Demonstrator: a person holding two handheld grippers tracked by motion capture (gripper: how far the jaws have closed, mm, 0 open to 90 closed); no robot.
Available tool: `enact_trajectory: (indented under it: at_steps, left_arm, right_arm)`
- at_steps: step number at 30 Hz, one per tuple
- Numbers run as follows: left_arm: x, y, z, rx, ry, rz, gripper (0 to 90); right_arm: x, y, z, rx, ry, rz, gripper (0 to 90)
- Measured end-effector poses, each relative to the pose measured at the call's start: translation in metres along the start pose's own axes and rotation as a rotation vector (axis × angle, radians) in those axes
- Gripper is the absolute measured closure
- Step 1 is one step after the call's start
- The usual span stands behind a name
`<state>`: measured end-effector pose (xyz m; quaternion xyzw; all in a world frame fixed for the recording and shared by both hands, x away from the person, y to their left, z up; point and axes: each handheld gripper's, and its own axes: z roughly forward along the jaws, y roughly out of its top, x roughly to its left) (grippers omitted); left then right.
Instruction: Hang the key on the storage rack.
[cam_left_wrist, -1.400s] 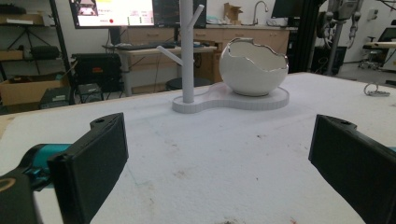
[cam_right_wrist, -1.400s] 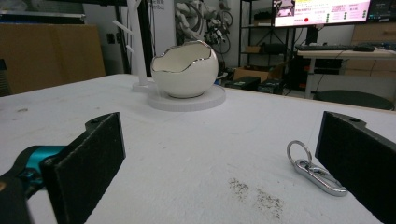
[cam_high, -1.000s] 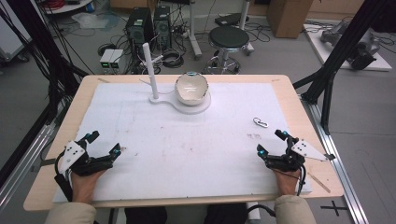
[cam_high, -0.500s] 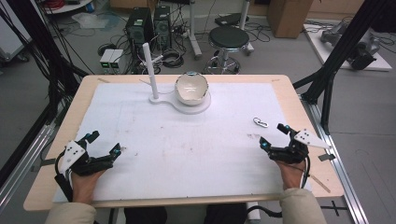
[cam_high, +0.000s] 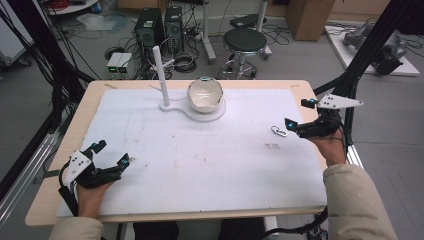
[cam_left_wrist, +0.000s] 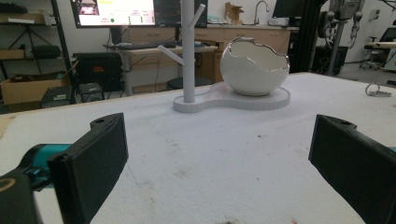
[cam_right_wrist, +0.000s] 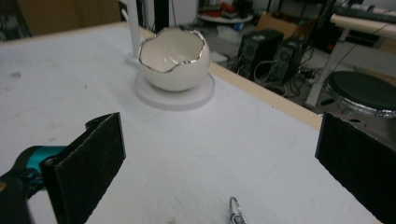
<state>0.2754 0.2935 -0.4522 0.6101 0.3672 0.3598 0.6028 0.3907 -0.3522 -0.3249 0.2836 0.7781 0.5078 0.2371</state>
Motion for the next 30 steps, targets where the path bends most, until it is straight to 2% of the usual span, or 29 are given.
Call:
enact_trajectory:
  at_steps: [3, 4, 5, 6, 8, 30]
  left_arm:
    - [0.000, 0.000, 0.000, 0.001, 0.000, 0.005, 5.1]
    - [0.000, 0.000, 0.000, -0.001, 0.001, 0.001, 5.1]
    - [0.000, 0.000, 0.000, -0.002, 0.000, 0.000, 5.1]
    - [0.000, 0.000, 0.000, 0.002, 0.000, -0.002, 5.1]
    - [0.000, 0.000, 0.000, 0.002, 0.000, -0.001, 5.1]
    - [0.000, 0.000, 0.000, 0.002, 0.000, -0.001, 5.1]
  right_arm:
    - [-0.012, 0.009, 0.010, 0.078, 0.010, -0.028, 0.5]
    - [-0.015, 0.011, 0.013, 0.107, -0.003, -0.045, 0.5]
    - [-0.015, 0.011, 0.013, 0.107, -0.003, -0.045, 0.5]
    - [-0.021, 0.013, 0.020, 0.141, -0.006, -0.081, 0.6]
    - [-0.025, 0.013, 0.026, 0.168, 0.011, -0.067, 0.6]
    - [-0.025, 0.013, 0.026, 0.168, 0.011, -0.067, 0.6]
